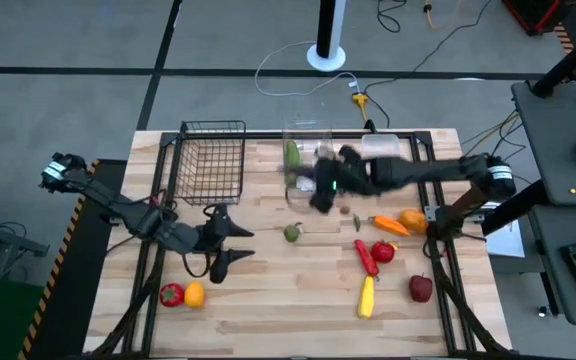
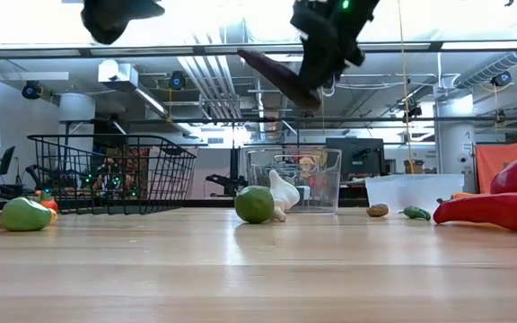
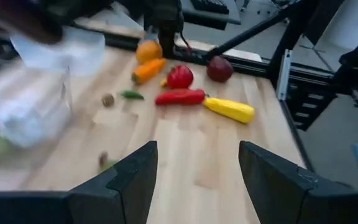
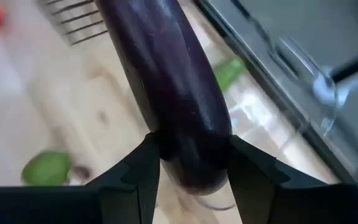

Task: Sort produce into baskets
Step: Put the purple eggplant into the left transparent bin, then put the yellow lemon into the black wire basket

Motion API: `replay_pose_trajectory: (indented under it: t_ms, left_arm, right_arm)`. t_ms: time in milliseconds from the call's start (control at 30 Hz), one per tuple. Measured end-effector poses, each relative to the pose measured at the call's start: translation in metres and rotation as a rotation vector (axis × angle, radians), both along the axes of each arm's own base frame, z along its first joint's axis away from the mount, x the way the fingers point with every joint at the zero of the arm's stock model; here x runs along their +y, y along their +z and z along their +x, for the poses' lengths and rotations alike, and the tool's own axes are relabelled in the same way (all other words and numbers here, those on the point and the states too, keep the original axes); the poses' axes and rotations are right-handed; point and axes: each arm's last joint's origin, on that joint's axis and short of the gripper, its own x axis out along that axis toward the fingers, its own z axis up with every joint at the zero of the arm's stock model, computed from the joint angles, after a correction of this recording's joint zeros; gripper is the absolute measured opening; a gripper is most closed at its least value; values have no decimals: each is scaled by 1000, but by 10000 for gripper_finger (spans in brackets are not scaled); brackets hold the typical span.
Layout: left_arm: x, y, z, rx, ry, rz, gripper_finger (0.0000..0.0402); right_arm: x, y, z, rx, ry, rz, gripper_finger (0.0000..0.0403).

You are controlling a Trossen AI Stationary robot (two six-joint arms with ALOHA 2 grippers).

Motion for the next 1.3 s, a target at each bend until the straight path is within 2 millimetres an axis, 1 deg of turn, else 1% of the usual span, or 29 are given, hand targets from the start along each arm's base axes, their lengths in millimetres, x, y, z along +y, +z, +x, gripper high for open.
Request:
replay_pose_trajectory:
  t_ms: [100,200,300,433,500,633,800,1100,1300]
  left_arm:
    - [-1,-6,-5,68,24,-77,208]
    - [-1,-9,-8,165,49,-158,208]
    - [-1,-9,-10,268,98,-229,208]
    - [-3,-10,-12,431,163,-281,208]
    - [-5,-12,-12,493,192,-272,208]
    - [-8,-14,-10,577,220,-254,208]
    - [-12,-15,-6,603,227,-240,208]
    - [-18,-16,-7,620,215,-236,208]
    - [-22,-16,-10,648,225,-301,208]
  right_arm:
    - [-35,0,-3,-55,-85,122,154]
    - [-64,-8,-5,-73,-141,226,155]
    - [-84,-19,-6,-51,-171,271,154]
    - [-100,-29,-5,-28,-204,270,153]
    - [-104,-34,-4,-16,-207,268,156]
    - [-110,-38,-2,-17,-216,264,157]
    - [-116,-44,0,-5,-217,259,155]
    - [-120,-50,4,-6,-226,252,201]
    - [-120,-51,5,-4,-226,253,213]
